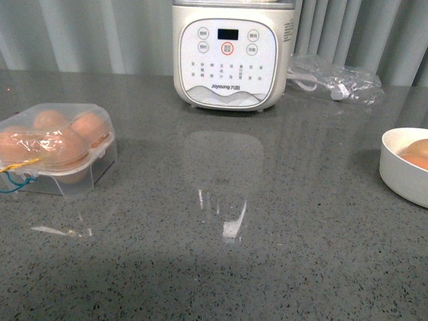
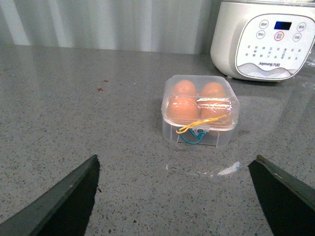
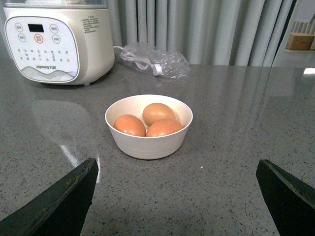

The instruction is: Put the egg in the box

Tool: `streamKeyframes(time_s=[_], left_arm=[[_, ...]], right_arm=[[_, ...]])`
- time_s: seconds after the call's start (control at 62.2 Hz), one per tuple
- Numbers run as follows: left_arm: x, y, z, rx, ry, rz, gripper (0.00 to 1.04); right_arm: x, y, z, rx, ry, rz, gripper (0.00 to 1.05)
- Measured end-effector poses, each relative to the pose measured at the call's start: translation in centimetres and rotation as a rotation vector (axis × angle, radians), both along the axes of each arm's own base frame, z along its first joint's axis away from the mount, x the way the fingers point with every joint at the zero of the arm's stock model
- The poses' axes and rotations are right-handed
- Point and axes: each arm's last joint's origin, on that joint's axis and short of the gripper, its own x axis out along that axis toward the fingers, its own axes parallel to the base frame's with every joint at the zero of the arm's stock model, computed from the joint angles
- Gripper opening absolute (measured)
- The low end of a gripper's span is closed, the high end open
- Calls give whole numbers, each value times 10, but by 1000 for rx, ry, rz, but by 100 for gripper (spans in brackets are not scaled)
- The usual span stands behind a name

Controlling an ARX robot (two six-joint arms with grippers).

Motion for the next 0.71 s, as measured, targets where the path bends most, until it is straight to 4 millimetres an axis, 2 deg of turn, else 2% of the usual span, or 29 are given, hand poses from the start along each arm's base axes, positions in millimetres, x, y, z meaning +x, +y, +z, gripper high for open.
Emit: streamKeyframes(time_s=[0.048,0.113,0.708], left_arm=[[0,0,0,0,0,0,100],[0,0,0,0,0,0,97],[0,0,0,0,0,0,98]], right_arm=[[0,0,0,0,0,0,98],[0,0,0,0,0,0,98],[0,0,0,0,0,0,98]])
